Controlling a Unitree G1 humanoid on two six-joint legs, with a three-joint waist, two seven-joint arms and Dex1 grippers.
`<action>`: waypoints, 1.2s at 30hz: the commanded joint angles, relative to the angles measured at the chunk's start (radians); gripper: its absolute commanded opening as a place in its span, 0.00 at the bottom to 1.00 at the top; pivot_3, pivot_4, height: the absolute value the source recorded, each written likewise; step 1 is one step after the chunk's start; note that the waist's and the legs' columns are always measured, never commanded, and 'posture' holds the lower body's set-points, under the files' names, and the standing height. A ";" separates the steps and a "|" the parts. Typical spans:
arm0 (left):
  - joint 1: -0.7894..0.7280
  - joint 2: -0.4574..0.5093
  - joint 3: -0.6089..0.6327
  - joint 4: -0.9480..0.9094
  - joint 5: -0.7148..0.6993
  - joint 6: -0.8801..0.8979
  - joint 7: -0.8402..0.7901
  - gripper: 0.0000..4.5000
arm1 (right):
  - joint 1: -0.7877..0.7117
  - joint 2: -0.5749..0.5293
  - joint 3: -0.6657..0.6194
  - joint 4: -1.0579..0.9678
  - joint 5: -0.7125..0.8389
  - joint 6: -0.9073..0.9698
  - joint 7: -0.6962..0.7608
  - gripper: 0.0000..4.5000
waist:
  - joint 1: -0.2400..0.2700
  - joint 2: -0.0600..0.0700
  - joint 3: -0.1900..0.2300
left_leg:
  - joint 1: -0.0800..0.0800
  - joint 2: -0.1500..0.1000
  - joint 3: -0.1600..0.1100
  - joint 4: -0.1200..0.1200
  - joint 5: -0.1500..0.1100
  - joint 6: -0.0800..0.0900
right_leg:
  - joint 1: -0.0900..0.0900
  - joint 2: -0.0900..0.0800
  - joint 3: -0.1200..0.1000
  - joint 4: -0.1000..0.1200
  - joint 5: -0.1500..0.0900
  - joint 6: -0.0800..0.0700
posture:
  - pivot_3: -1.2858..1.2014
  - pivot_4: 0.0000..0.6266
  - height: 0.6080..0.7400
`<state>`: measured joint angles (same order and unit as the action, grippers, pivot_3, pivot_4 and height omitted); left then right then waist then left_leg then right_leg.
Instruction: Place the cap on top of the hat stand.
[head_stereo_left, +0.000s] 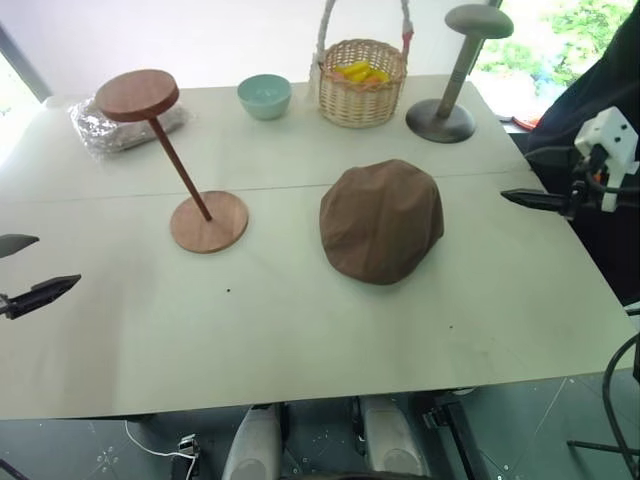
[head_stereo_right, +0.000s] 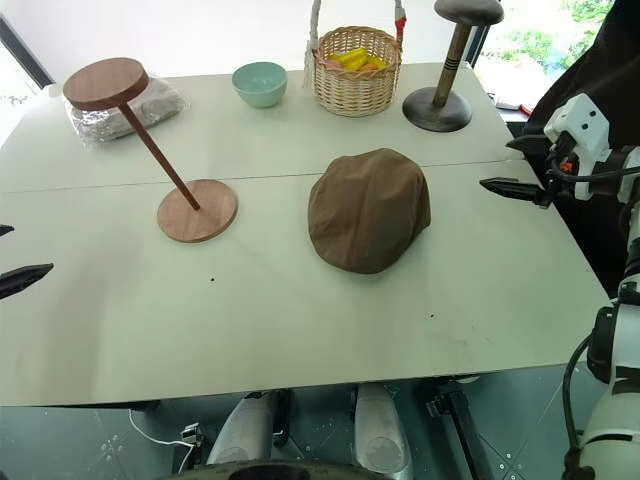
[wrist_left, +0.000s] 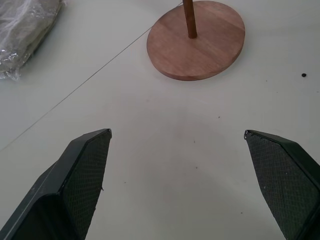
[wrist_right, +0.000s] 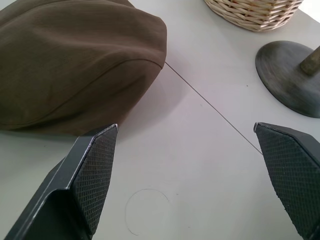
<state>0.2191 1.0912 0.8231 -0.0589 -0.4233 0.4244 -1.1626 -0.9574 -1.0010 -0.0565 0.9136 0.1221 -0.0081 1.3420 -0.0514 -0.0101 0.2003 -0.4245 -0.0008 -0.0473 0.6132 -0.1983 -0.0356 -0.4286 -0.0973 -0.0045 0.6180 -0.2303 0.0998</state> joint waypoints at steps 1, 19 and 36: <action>-0.001 0.005 0.030 -0.014 -0.016 -0.002 -0.022 0.99 | -0.044 -0.025 -0.024 0.006 0.004 -0.022 0.003 0.99 | 0.000 0.000 0.000 | 0.000 0.000 0.000 0.000 0.000 0.000 | 0.000 0.000 0.000 0.000 0.000 0.000 | 0.52 0.24 1.00; -0.150 0.036 -0.030 -0.038 -0.119 0.127 -0.021 0.99 | -0.092 -0.026 0.002 0.068 -0.060 -0.091 -0.045 0.99 | 0.005 0.000 0.000 | 0.003 0.000 0.003 0.002 0.000 0.000 | 0.000 0.000 0.003 0.005 0.000 0.000 | 0.52 0.24 1.00; -0.596 0.181 -0.512 -0.178 -0.427 0.341 -0.308 0.99 | 0.518 0.030 -0.054 -1.315 0.063 0.440 -0.277 0.99 | 0.010 0.000 0.000 | 0.010 0.001 0.004 0.004 0.000 0.000 | 0.002 0.002 0.006 0.015 -0.001 0.002 | 0.52 0.24 1.00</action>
<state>-0.3441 1.2576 0.3533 -0.2433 -0.8580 0.7861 -1.4439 -0.4519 -0.9768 -0.0905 -0.2711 0.1787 0.3886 1.1153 -0.0417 -0.0106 0.2002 -0.4148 -0.0002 -0.0431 0.6169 -0.1979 -0.0355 -0.4266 -0.0957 0.0020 0.6328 -0.2312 0.1015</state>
